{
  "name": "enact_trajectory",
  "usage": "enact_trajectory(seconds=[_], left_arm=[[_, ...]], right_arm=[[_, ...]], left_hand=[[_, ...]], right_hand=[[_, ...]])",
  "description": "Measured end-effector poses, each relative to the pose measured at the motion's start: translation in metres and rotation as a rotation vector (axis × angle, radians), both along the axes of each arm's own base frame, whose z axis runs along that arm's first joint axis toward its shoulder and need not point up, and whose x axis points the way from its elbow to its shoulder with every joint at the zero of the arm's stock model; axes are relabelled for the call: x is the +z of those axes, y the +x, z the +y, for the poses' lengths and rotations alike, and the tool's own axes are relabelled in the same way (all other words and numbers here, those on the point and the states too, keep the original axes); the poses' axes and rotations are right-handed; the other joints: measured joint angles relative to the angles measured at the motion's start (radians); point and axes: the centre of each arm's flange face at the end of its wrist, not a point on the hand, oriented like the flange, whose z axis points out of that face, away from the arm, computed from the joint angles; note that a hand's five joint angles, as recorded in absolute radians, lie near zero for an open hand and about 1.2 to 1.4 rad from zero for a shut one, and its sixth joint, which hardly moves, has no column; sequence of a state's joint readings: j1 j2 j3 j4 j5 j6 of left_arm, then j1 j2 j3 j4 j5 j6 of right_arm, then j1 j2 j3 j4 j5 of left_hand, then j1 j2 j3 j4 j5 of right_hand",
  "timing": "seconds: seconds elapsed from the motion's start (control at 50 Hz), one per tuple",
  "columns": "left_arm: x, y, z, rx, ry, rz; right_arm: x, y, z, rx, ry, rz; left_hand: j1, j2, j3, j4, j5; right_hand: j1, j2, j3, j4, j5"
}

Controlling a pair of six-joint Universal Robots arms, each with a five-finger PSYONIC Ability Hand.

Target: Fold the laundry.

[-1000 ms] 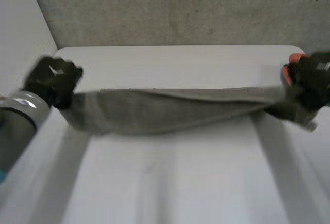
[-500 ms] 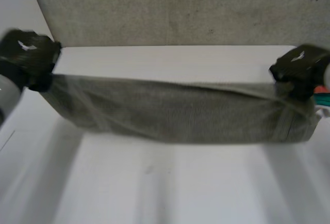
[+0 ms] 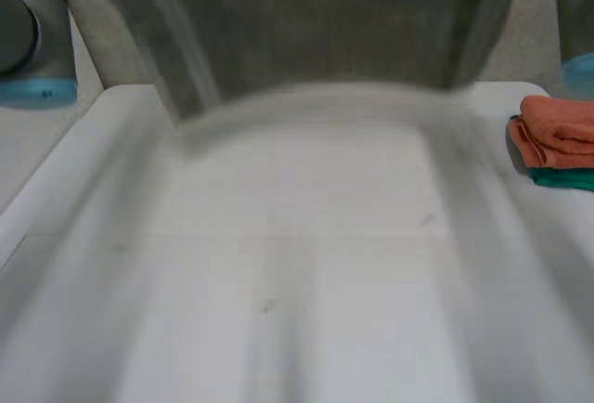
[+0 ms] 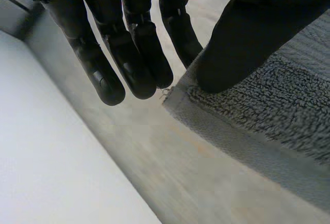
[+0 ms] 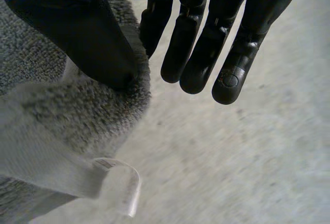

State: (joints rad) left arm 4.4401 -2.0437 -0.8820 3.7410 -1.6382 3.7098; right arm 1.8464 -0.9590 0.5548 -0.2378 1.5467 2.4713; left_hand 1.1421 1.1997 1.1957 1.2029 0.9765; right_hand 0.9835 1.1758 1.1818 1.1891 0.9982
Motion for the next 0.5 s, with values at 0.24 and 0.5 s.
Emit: enact_trajectory(seconds=[0.24,0.5], left_arm=[[-0.052,0.002,0.001,0.000,0.166,-0.049],[-0.248,0.017,0.022,0.012,0.737,-0.225]], right_arm=[[-0.056,0.021,0.001,0.052,0.236,0.079],[-0.255,0.034,0.001,0.100,0.808,0.328]], left_hand=[[0.000,0.000,0.000,0.000,0.000],[0.000,0.000,0.000,0.000,0.000]], right_hand=[[0.000,0.000,0.000,0.000,0.003],[0.000,0.000,0.000,0.000,0.003]])
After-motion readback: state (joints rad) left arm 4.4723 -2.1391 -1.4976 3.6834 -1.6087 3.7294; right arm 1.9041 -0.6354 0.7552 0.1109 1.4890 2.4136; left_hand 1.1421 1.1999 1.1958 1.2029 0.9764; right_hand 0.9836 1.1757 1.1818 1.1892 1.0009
